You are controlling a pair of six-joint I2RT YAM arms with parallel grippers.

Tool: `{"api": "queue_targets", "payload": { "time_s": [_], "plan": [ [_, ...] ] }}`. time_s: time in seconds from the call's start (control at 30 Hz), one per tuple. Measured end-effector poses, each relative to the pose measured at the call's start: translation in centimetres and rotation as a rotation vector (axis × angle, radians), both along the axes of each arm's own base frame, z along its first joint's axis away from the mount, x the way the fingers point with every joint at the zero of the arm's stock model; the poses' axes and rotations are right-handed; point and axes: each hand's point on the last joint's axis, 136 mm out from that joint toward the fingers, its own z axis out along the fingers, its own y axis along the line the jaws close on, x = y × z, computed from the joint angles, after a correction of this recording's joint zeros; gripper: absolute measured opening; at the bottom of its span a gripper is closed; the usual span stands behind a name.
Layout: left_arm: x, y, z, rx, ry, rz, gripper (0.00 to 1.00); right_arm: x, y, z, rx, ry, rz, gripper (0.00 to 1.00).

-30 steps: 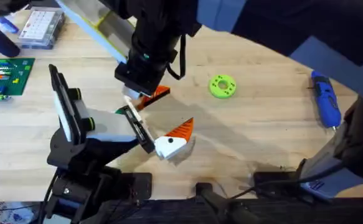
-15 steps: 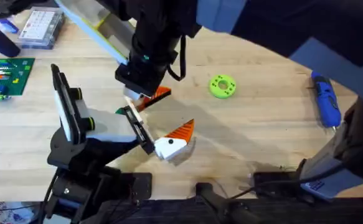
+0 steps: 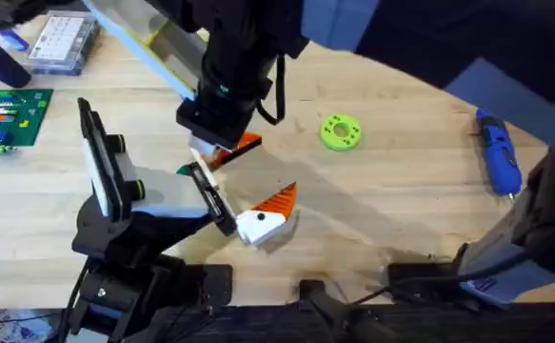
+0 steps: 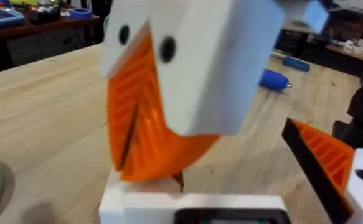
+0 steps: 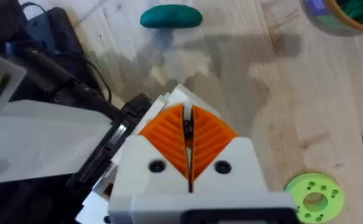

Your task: Pick up the gripper from the table and insert it into the empty holder that is missing its gripper. Then pick up a screw, insert it into the mounting hole, and use the screwdriver to tighten it. Finally, clean up the table by picking up the vegetable and placing it into the bucket.

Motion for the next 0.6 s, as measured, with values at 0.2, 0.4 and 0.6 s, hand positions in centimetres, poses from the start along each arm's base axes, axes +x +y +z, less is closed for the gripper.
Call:
{"api": "queue_targets", "payload": {
  "time_s": [0.2,0.4,0.6],
  "plan": [
    [-0.01,-0.01,0.01,0.002,-0.003,-0.001,0.993,-0.37,-0.14,-0.02,-0.008,0.007,0.005,0.013],
    [-0.02,-0.01,0.01,0.001,-0.003,-0.001,0.993,-0.38,-0.17,-0.03,-0.009,0.008,0.005,0.013],
    [-0.01,-0.01,0.01,0.002,-0.003,-0.001,0.993,-0.36,-0.13,-0.02,-0.008,0.006,0.006,0.013]
  ]
}}
